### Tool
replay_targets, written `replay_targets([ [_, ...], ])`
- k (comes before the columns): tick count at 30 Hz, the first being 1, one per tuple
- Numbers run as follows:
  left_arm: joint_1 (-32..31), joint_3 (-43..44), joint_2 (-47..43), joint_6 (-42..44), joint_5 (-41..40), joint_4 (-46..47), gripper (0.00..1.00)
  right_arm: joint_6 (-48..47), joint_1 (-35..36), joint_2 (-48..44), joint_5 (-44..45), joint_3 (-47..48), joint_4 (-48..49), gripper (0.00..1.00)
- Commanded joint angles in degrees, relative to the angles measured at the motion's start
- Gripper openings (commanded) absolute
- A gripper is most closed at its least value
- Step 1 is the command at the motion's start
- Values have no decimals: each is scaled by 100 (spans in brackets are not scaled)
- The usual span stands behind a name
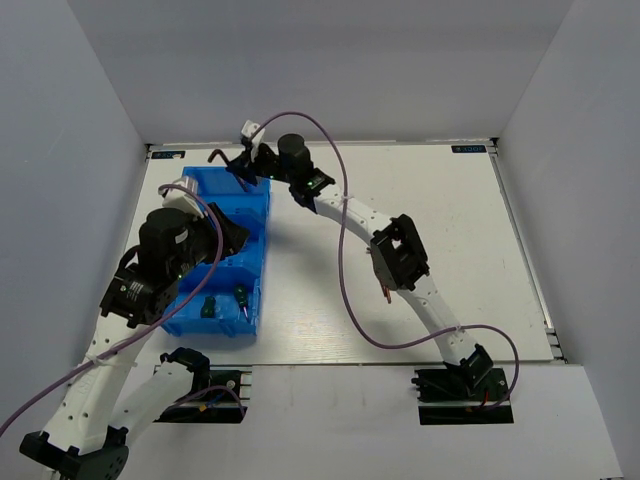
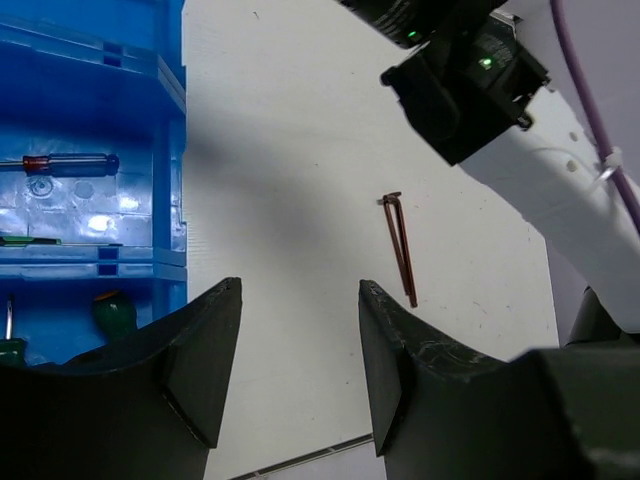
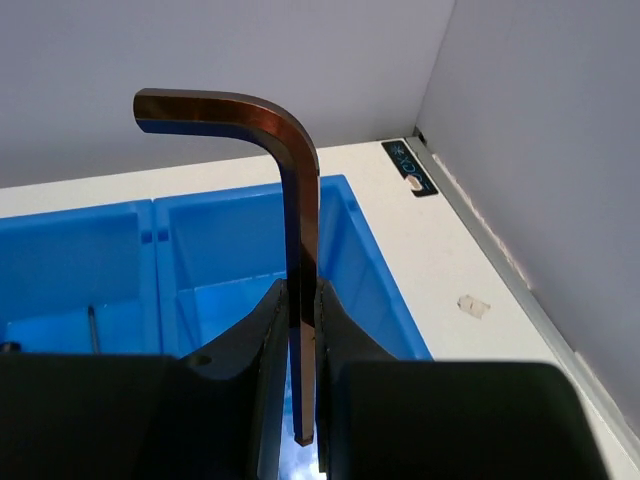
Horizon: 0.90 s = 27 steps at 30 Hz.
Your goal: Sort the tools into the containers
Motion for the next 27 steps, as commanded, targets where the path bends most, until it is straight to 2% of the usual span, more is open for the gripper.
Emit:
replay_targets([
  [1, -2, -22, -90, -41, -56, -122, 61, -443, 194, 304, 430, 151, 994, 0],
  [5, -2, 83, -142, -94, -118, -245, 61, -628, 229, 560, 649, 83, 985, 0],
  [7, -2, 84, -142, -146, -118, -246, 61, -646, 212, 507, 625, -76, 985, 13],
  [8, -2, 84, -142, -147, -118, -246, 61, -646, 159, 472, 598, -146, 915, 22],
  [9, -2, 14, -194, -147, -118, -246, 61, -663, 150, 455, 563, -191, 889, 38],
  [10, -2, 14, -195, -208, -65, -185, 61, -655, 115, 341, 519, -313, 897, 43],
  [13, -2, -48, -134, -261, -3, -131, 61, -637, 45, -62, 397, -717, 976, 53],
  [16, -2, -48, 112, -261, 233, -17, 61, -480, -8, -494, 361, -1322, 1046, 54],
  [18, -2, -48, 348, -148, 427, 202, 54, -365, -104, -1056, 483, -1736, 977, 47],
  [19, -2, -48, 446, -95, 601, 272, 43, -199, -148, -1214, 632, -1842, 863, 34],
  [22, -2, 5, 997, 46, 1023, 519, 20, 83, -386, -2162, 1254, -2195, -67, 1],
  [23, -2, 5, 1157, 46, 1147, 580, 8, 119, -517, -2461, 1336, -2230, -1157, 0],
  [24, -62, 5, 1333, 116, 1278, 763, 3, 136, -605, -2594, 1389, -2335, -1542, 0],
  [25, -63, 57, 1726, 204, 1515, 835, 0, 110, -745, -2874, 1493, -2379, -2077, 0],
  [26, -124, 57, 1930, 205, 1595, 905, 0, 75, -799, -3112, 1503, -2458, -3370, 0],
  [27, -229, 57, 2141, 266, 1674, 1045, 0, 5, -886, -3323, 1547, -2537, -3783, 0],
])
